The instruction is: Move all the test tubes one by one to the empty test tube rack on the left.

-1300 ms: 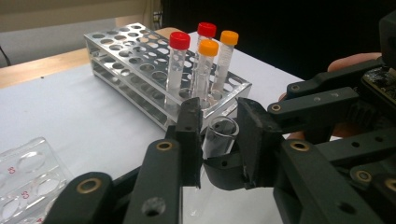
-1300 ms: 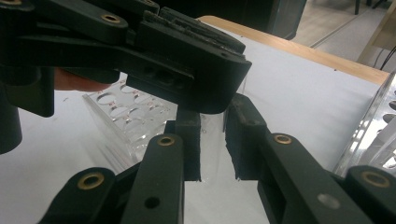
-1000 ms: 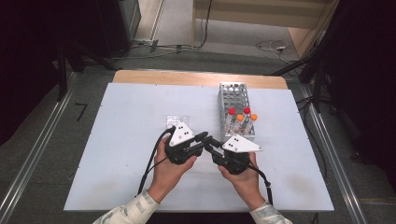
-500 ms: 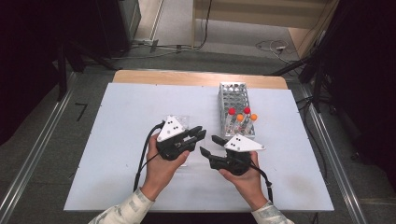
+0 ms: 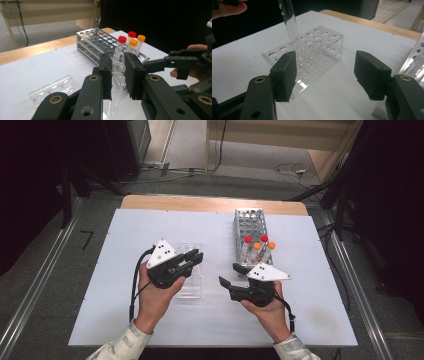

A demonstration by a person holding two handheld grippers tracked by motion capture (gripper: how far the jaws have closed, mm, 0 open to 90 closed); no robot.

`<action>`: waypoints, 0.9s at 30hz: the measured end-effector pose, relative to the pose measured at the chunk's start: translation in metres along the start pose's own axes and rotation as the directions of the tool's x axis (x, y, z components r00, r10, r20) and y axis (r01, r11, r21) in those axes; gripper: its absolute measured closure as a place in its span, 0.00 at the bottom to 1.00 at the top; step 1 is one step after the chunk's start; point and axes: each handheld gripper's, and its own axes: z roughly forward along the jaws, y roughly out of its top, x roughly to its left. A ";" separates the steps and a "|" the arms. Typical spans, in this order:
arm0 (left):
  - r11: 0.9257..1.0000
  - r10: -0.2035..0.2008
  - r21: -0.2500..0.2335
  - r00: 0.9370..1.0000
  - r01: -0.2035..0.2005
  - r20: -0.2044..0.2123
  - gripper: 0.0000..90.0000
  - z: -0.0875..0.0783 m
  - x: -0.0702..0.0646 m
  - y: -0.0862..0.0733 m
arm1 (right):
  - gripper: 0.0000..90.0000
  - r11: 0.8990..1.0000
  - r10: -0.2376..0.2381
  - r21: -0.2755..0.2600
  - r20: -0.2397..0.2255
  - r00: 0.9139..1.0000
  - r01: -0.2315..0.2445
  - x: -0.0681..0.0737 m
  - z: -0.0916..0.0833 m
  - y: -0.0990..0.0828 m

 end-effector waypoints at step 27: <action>0.989 0.068 0.134 0.995 -0.057 -0.079 0.86 0.017 0.000 -0.033 | 0.37 1.000 0.013 -0.015 0.019 1.000 -0.013 -0.008 -0.007 0.000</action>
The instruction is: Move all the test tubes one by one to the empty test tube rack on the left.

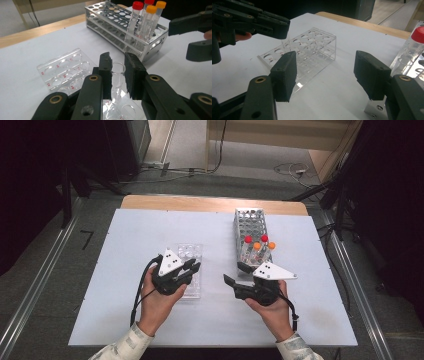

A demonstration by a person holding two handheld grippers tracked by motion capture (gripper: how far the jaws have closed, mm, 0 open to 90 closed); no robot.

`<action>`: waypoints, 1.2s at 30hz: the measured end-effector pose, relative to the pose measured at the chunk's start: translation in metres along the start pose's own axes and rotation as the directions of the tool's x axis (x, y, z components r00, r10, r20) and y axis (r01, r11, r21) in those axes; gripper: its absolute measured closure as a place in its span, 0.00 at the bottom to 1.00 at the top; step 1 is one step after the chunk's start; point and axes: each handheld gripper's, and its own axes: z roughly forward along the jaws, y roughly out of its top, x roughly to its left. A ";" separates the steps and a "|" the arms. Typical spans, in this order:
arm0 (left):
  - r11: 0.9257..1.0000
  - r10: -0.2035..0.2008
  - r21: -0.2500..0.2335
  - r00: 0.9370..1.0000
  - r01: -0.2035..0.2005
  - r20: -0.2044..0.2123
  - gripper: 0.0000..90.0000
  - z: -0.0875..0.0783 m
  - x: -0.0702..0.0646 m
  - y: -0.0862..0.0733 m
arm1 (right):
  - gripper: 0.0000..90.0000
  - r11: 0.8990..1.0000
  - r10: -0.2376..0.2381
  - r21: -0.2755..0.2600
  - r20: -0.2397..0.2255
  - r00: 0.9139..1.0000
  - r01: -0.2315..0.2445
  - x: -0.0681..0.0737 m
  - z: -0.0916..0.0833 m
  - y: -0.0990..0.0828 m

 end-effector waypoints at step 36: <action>0.988 -0.141 -0.063 0.990 0.143 0.024 0.40 -0.006 0.019 -0.004 | 0.37 1.000 0.018 -0.004 0.037 0.999 -0.018 -0.011 -0.006 -0.002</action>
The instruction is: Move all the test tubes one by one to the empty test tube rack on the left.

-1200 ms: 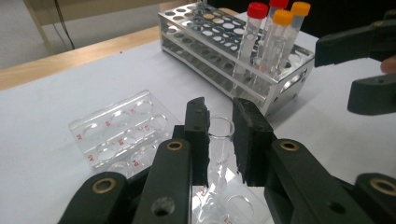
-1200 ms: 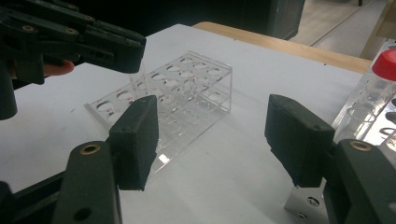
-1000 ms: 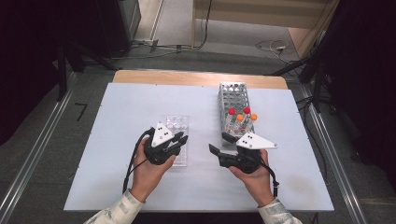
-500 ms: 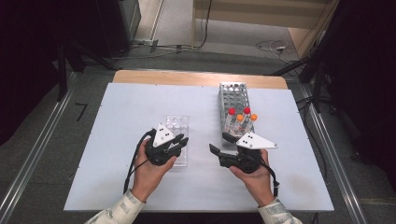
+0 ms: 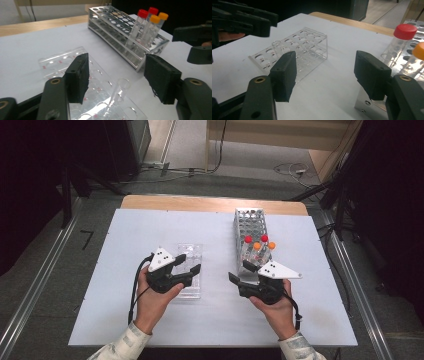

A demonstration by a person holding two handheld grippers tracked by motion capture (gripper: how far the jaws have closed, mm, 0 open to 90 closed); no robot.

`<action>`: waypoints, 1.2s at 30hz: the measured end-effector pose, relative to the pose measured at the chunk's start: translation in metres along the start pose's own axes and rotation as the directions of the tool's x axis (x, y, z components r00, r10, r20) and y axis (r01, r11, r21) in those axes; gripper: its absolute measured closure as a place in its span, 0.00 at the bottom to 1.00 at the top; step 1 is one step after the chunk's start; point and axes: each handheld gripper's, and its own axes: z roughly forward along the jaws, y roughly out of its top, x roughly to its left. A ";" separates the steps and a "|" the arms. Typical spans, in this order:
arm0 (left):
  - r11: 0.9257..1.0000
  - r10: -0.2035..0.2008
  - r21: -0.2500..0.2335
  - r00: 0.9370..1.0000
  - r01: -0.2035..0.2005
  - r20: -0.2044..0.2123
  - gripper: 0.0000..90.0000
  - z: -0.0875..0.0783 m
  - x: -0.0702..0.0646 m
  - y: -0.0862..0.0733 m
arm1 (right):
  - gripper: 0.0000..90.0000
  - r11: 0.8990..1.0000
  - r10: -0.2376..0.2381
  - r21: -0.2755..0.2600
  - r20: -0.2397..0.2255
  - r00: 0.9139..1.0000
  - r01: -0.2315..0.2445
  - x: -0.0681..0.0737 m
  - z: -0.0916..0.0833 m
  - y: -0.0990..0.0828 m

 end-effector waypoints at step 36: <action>0.999 -0.020 -0.032 1.000 0.020 -0.024 0.36 -0.006 0.005 0.001 | 0.77 0.998 0.015 0.061 0.217 0.976 -0.029 -0.045 0.038 -0.016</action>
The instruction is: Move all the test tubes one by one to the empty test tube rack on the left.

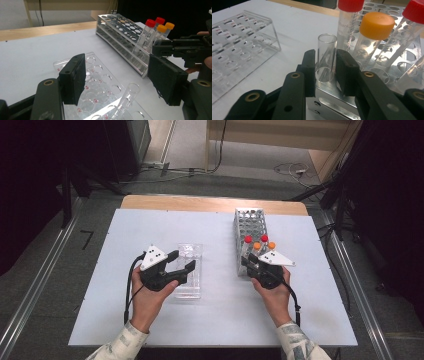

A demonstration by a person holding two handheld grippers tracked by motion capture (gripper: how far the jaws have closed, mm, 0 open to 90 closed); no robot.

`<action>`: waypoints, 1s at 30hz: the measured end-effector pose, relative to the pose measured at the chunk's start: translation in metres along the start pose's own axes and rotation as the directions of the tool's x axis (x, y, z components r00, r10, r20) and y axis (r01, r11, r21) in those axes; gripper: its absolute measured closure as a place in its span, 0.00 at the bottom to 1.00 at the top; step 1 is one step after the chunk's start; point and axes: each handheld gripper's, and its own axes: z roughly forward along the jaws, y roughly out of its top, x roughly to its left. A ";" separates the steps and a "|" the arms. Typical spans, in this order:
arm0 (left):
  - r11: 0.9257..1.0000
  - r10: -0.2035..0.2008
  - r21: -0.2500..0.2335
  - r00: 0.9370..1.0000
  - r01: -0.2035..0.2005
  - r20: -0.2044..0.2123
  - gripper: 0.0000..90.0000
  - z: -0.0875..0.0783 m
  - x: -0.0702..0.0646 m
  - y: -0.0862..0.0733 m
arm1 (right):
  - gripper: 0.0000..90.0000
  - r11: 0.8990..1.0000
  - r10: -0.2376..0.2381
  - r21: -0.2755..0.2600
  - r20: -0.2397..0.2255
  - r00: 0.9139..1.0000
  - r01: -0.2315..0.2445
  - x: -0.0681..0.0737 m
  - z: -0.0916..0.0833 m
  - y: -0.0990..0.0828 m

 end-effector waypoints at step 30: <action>1.000 0.006 -0.013 1.000 -0.006 0.005 0.33 -0.003 -0.003 0.002 | 0.81 0.984 0.008 -0.180 -0.044 0.999 -0.016 0.004 -0.052 0.034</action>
